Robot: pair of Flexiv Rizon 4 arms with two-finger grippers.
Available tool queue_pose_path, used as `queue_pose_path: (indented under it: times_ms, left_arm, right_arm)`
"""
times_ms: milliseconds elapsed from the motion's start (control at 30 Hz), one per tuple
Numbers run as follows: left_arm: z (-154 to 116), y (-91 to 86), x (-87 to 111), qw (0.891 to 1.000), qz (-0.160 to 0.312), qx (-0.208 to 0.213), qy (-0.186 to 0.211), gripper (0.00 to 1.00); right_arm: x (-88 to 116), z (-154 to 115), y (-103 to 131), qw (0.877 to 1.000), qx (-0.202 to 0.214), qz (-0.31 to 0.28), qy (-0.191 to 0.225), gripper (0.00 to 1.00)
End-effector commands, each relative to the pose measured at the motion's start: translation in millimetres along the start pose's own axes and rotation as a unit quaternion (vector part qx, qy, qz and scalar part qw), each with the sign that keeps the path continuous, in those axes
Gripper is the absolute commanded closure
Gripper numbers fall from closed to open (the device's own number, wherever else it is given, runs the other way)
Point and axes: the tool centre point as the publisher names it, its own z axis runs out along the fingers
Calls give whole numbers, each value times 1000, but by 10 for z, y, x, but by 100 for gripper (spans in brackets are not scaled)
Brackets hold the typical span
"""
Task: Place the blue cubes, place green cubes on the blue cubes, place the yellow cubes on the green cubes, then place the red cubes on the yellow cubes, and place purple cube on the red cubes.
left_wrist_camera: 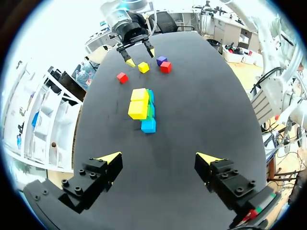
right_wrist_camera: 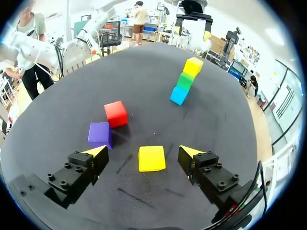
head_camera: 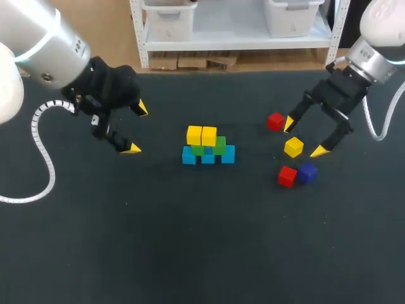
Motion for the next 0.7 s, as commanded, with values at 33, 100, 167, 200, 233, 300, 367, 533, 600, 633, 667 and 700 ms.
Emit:
queue_pose_path:
  times_ms: [33,100,167,200,233,300,367,533,600,633,667,700]
  left_arm:
    - [0,2,13,1000,2,0,-2,0]
    - [0,2,13,1000,2,0,-2,0]
    - [0,2,13,1000,2,0,-2,0]
    - [0,2,13,1000,2,0,-2,0]
    - [0,2,13,1000,2,0,-2,0]
    - [0,2,13,1000,2,0,-2,0]
    - [0,2,13,1000,2,0,-2,0]
    - [0,2,13,1000,2,0,-2,0]
    - [0,2,13,1000,2,0,-2,0]
    - [0,2,13,1000,2,0,-2,0]
    - [0,2,13,1000,2,0,-2,0]
    - [0,2,13,1000,2,0,-2,0]
  right_arm:
    - [51,24,-26,1000,-1,2,-3,9]
    - [62,34,-27,1000,-1,3,-3,11]
    - [73,52,-30,1000,-1,4,-4,13]
    - [81,64,-33,1000,-2,3,-5,16]
    - [88,75,-37,1000,-3,3,-5,27]
    - [97,92,-44,1000,-5,3,-6,40]
    - [109,115,-55,1000,-10,1,-6,51]
    - [125,146,-73,1000,-19,-2,-4,63]
    - [127,147,-75,1000,-21,-1,-2,82]
    - [127,147,-76,1000,-21,-1,-1,90]
    - [128,141,-77,1000,-21,0,0,98]
    - [123,128,-77,1000,-19,2,2,100]
